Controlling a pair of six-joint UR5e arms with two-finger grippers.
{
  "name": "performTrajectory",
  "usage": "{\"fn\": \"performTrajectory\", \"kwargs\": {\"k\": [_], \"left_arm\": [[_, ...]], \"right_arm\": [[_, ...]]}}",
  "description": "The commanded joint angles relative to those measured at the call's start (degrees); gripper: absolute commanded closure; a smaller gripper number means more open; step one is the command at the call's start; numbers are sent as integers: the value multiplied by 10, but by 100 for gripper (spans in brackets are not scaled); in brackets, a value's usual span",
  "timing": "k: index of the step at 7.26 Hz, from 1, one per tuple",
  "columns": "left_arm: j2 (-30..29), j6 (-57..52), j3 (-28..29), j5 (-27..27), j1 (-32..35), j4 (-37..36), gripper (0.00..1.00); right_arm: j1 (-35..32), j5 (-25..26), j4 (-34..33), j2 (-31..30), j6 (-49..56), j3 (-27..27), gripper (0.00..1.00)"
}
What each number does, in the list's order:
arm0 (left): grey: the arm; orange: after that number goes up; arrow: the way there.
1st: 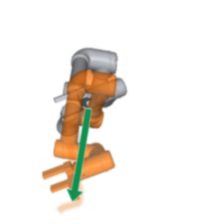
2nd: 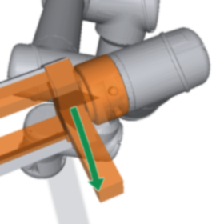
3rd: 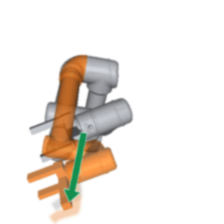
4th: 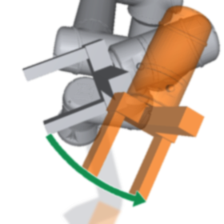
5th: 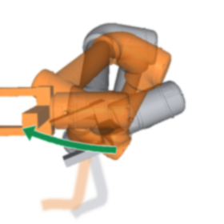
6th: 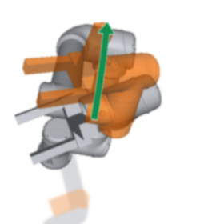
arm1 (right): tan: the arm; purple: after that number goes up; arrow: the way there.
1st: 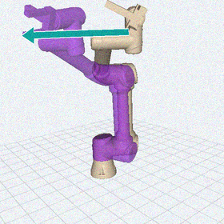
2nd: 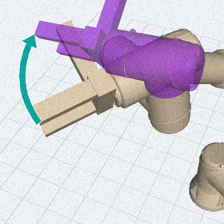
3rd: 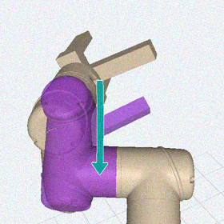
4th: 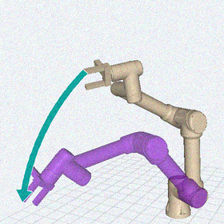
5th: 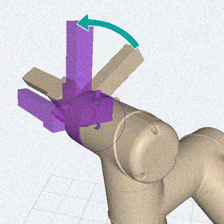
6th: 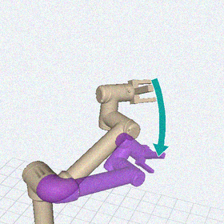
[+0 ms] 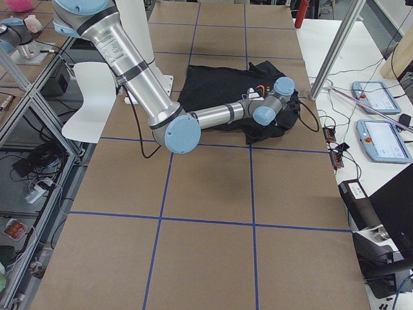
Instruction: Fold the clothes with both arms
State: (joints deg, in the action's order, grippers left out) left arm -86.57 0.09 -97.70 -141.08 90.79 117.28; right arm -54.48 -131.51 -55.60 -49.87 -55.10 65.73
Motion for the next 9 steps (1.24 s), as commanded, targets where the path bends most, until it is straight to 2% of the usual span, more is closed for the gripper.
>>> {"fn": "performTrajectory", "kwargs": {"k": [1, 3, 5, 6, 7, 9], "left_arm": [[1, 0, 0, -1, -1, 0, 0], [1, 0, 0, -1, -1, 0, 0], [0, 0, 1, -1, -2, 0, 0], [0, 5, 1, -1, -5, 1, 0], [-3, 31, 0, -1, -19, 14, 0], [-23, 172, 7, 2, -74, 116, 0]], "right_arm": [[46, 73, -7, 49, -62, -21, 100], [61, 100, -7, 121, -78, -101, 100], [77, 125, -6, 140, -79, -123, 100], [86, 146, -6, 140, -79, -123, 83], [90, 151, -5, 140, -79, -121, 1], [90, 147, -7, 134, -82, -92, 0]]}}
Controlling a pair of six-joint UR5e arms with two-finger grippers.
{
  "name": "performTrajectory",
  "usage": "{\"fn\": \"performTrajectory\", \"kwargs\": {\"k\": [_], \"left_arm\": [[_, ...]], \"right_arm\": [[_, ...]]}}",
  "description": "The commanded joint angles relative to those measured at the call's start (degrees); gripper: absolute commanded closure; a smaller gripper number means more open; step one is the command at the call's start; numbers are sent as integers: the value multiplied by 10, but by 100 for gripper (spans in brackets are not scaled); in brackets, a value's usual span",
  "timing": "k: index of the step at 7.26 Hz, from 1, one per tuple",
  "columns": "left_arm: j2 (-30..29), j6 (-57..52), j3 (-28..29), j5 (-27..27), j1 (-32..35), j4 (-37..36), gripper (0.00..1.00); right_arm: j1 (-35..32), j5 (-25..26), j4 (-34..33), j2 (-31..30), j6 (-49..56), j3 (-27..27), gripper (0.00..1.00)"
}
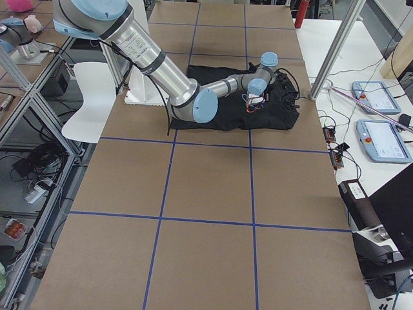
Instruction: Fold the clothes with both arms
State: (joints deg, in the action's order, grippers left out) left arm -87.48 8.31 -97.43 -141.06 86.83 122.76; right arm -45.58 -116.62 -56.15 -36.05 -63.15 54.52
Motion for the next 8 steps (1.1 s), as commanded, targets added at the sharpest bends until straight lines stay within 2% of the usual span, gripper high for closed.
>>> {"fn": "performTrajectory", "kwargs": {"k": [1, 3, 4, 5, 6, 7, 8], "left_arm": [[-46, 163, 8, 6, -82, 93, 1], [-171, 171, 94, 24, -153, 95, 3], [-196, 174, 116, 58, -209, 95, 3], [-240, 179, 157, 72, -237, 89, 3], [-268, 186, 203, 68, -242, 94, 3], [-309, 188, 252, 68, -284, 97, 4], [-357, 187, 311, 68, -286, 99, 10]], "right_arm": [[-2, -18, -5, -30, -1, 60, 0], [-13, -53, -4, -116, 0, 157, 0], [-16, -63, -4, -155, 0, 199, 0], [-23, -70, -4, -202, 0, 247, 0], [-29, -71, -4, -247, 0, 299, 0], [-31, -70, -4, -290, -1, 347, 0], [-31, -70, -4, -311, -1, 376, 0]]}}
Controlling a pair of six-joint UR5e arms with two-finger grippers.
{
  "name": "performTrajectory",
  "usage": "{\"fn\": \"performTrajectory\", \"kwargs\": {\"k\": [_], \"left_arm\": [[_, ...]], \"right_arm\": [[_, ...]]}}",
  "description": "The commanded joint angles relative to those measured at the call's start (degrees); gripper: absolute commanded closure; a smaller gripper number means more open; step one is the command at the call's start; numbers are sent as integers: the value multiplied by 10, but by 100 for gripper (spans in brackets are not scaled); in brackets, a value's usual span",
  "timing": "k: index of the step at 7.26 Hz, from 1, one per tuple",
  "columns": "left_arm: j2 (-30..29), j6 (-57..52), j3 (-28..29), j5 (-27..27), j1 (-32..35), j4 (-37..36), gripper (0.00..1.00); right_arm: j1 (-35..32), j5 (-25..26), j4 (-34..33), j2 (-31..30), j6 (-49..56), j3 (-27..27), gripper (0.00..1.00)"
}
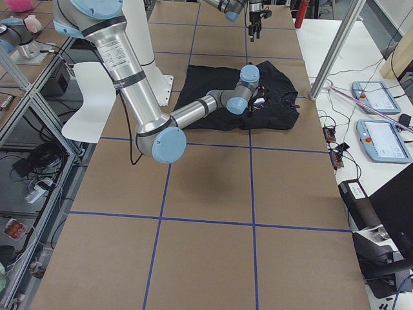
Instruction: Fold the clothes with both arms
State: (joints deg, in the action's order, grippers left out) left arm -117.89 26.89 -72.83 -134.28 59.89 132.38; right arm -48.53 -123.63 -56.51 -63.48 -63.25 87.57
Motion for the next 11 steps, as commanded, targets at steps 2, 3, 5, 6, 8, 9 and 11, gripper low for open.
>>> {"fn": "performTrajectory", "kwargs": {"k": [2, 3, 5, 6, 8, 9, 11], "left_arm": [[-109, 2, 149, 3, -12, 11, 19], [-117, 11, 171, 3, -12, 17, 35], [-132, 148, 244, 5, -12, 133, 41], [-137, 235, 255, 48, -13, 146, 35], [-140, 352, 278, 60, -14, 177, 31], [-140, 409, 287, 85, -27, 205, 31], [-144, 439, 289, 95, -38, 208, 33]], "right_arm": [[-2, 5, 0, -52, 0, 62, 0], [-1, 7, 0, -52, 1, 62, 0], [0, 8, 0, -53, 1, 60, 0], [0, 8, 0, -54, 1, 60, 0], [0, 8, 0, -54, 1, 59, 0], [1, 8, 0, -53, 1, 57, 0], [1, 8, 0, -54, 1, 55, 0]]}}
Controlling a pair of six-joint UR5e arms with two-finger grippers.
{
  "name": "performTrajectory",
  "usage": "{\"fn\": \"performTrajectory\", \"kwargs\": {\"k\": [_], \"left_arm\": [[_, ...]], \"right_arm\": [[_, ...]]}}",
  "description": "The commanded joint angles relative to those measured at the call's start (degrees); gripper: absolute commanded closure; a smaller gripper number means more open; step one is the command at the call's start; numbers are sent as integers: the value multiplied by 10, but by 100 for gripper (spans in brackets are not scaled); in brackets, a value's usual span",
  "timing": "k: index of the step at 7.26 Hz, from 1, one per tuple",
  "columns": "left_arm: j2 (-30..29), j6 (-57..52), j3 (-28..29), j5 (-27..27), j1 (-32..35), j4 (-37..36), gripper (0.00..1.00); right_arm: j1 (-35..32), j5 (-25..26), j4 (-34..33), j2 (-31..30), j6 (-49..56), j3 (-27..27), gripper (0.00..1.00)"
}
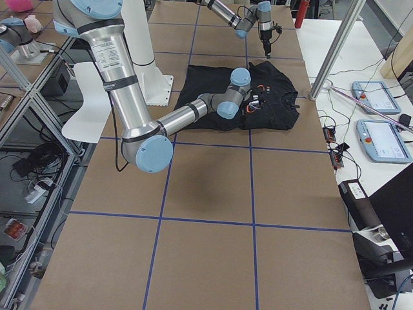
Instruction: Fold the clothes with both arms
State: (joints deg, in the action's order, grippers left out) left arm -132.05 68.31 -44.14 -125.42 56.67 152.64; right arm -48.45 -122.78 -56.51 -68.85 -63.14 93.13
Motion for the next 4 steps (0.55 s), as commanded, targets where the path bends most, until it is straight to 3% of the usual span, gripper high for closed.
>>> {"fn": "performTrajectory", "kwargs": {"k": [1, 4], "left_arm": [[-2, 26, 3, 13, -11, 6, 36], [-6, 25, 8, 14, -12, 6, 42]], "right_arm": [[0, 0, 0, -1, 0, -1, 0], [0, 1, 0, -1, 0, -1, 0]]}}
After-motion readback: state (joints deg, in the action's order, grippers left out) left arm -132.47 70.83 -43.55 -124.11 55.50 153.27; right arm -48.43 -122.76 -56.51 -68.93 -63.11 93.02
